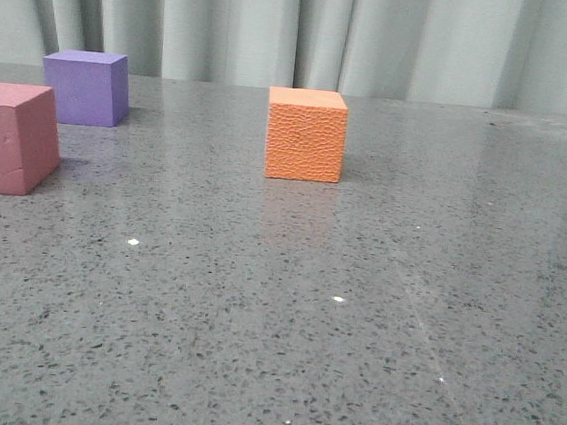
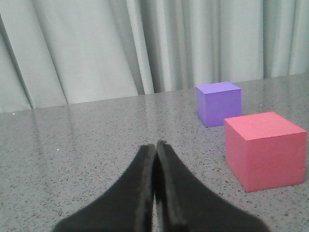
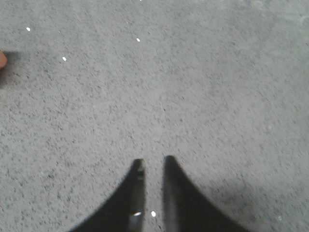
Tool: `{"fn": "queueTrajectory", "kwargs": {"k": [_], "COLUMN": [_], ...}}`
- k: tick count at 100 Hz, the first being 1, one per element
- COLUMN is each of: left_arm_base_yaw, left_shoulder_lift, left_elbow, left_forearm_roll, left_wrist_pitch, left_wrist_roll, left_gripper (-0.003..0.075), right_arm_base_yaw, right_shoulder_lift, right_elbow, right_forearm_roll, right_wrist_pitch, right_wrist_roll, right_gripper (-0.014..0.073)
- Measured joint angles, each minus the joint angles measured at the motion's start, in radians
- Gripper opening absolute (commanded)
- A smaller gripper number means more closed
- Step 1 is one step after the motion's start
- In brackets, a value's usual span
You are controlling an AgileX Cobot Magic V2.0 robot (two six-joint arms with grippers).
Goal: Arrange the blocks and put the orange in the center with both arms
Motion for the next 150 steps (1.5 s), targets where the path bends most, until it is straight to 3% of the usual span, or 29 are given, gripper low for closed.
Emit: {"fn": "queueTrajectory", "kwargs": {"k": [26,61,95,125,150], "left_arm_base_yaw": [0.000,0.000,0.000,0.000,0.000], "left_shoulder_lift": [0.000,0.000,0.000,0.000,0.000], "left_elbow": [0.000,0.000,0.000,0.000,0.000], "left_forearm_roll": [0.000,0.000,0.000,0.000,0.000], "left_wrist_pitch": [0.000,0.000,0.000,0.000,0.000], "left_wrist_roll": [0.000,0.000,0.000,0.000,0.000], "left_gripper": [-0.0019,-0.0019,-0.0019,-0.0019,-0.0019], "right_arm_base_yaw": [-0.002,-0.002,-0.063,-0.252,-0.278], "right_shoulder_lift": [-0.087,-0.089,-0.271,-0.574,-0.609], "right_elbow": [0.007,0.017,0.269,0.563,0.732], "right_forearm_roll": [0.000,-0.002,0.005,0.253,0.305], "right_wrist_pitch": [0.090,0.080,-0.256,-0.446,-0.646], "right_wrist_roll": [-0.002,-0.002,-0.005,-0.207,-0.246], "right_gripper": [-0.0068,-0.0068,-0.0068,-0.0068,-0.0068]}}
